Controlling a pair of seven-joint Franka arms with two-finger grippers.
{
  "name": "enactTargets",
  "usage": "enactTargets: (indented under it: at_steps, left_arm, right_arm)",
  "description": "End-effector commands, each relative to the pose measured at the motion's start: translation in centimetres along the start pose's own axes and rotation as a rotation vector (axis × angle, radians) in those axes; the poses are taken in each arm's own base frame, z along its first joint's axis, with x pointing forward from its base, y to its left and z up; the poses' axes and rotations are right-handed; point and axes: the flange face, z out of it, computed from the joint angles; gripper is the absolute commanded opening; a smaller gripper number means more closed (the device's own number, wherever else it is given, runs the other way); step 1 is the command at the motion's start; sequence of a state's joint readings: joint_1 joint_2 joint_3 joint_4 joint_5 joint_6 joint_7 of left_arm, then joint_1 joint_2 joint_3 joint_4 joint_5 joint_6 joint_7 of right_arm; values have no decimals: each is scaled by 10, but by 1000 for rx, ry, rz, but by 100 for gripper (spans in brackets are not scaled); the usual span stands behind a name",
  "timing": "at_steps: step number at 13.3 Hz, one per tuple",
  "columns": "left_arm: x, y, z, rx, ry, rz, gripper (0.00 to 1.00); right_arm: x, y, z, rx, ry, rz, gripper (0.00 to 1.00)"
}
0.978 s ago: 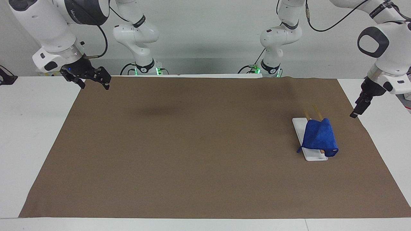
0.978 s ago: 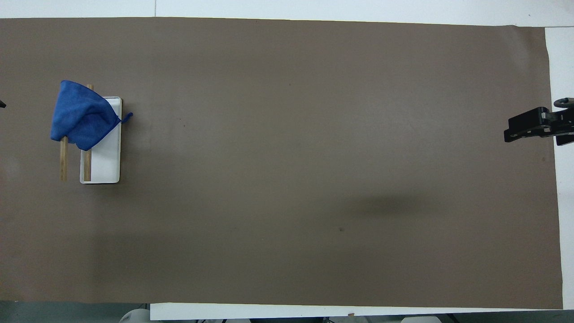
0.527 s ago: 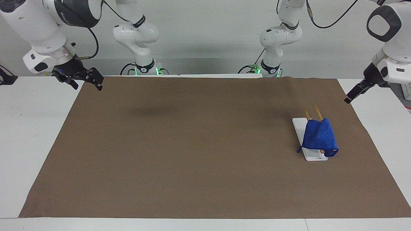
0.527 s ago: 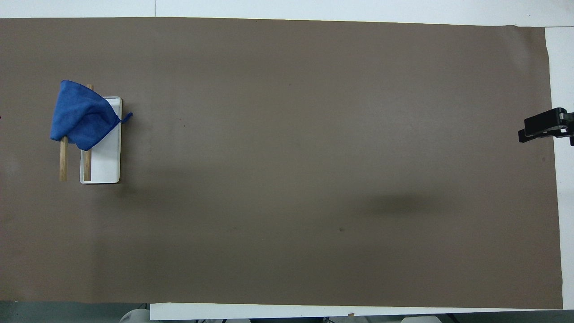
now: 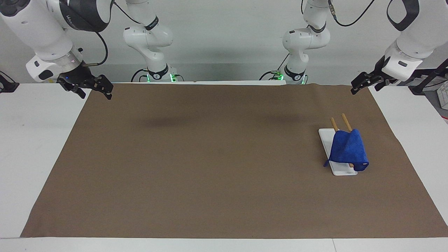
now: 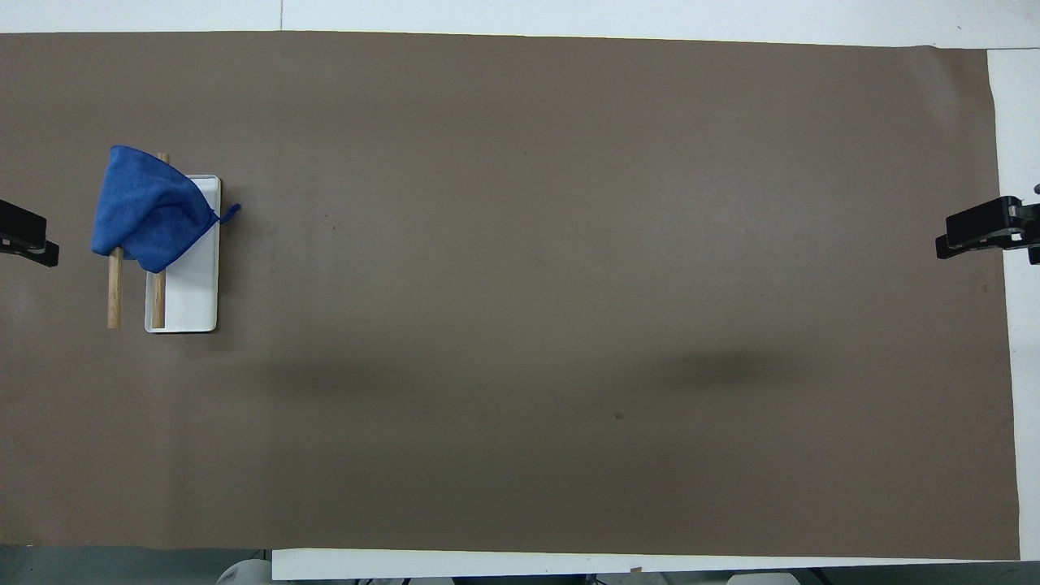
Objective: Right arm passes towel to left arm to hang
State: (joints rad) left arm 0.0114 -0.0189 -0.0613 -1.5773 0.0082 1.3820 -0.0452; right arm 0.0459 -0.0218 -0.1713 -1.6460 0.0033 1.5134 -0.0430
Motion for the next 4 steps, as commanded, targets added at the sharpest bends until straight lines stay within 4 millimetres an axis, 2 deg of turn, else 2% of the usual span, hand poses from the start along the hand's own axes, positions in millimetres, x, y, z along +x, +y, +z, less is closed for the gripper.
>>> enactTargets:
  at_steps: [1,4]
  left_arm:
    - [-10,2,0,-15,23,42,100]
    - [-14,1,-4,-15,30,39,100]
  right_arm:
    - [0,3,1,-14,10,-16,100]
    - [0,4,1,-13,9,-10,100]
